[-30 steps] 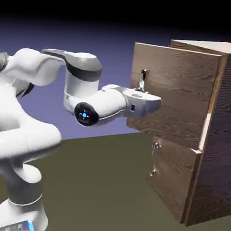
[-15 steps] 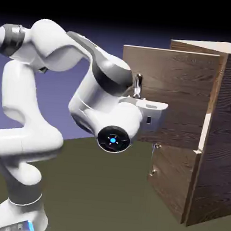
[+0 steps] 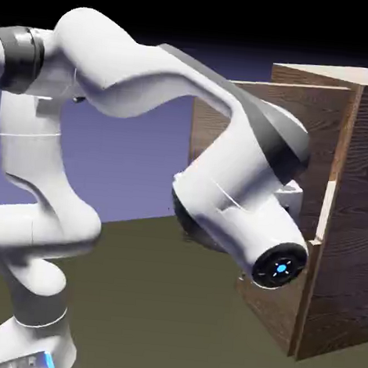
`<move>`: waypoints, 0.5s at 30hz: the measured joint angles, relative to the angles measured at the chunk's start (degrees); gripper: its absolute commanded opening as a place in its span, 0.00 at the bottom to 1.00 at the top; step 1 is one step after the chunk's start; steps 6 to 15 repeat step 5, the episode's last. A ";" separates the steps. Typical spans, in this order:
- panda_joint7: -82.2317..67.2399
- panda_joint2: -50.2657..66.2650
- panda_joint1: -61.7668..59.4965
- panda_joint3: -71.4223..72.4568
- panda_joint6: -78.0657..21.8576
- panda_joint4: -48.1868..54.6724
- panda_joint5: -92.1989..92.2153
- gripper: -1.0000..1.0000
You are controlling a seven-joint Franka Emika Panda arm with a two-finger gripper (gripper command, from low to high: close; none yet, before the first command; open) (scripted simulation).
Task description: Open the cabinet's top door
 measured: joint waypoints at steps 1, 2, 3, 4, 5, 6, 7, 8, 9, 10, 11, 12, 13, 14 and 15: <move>0.09 2.08 0.24 0.32 -0.24 1.91 -1.38 0.00; 0.25 4.15 0.62 0.61 -0.51 3.85 -2.72 0.00; 0.49 6.15 1.41 0.39 -0.79 5.74 -3.96 0.00; 0.64 7.29 0.94 1.24 -0.97 6.82 -4.67 1.00; 0.67 7.29 0.97 1.15 -0.92 6.82 -4.63 1.00; 0.67 7.29 0.97 1.15 -0.92 6.82 -4.63 1.00; 0.67 7.29 0.97 1.15 -0.92 6.82 -4.63 1.00; 0.67 7.29 0.97 1.15 -0.92 6.82 -4.63 1.00; 0.67 7.29 0.97 1.15 -0.92 6.82 -4.63 1.00; 0.67 7.29 0.97 1.15 -0.92 6.82 -4.63 1.00; 0.67 7.29 0.97 1.15 -0.92 6.82 -4.63 1.00; 0.67 7.29 0.97 1.15 -0.92 6.82 -4.63 1.00; 0.67 7.29 0.97 1.15 -0.92 6.82 -4.63 1.00; 0.67 7.29 0.97 1.15 -0.92 6.82 -4.63 1.00; 0.67 7.29 0.97 1.15 -0.92 6.82 -4.63 1.00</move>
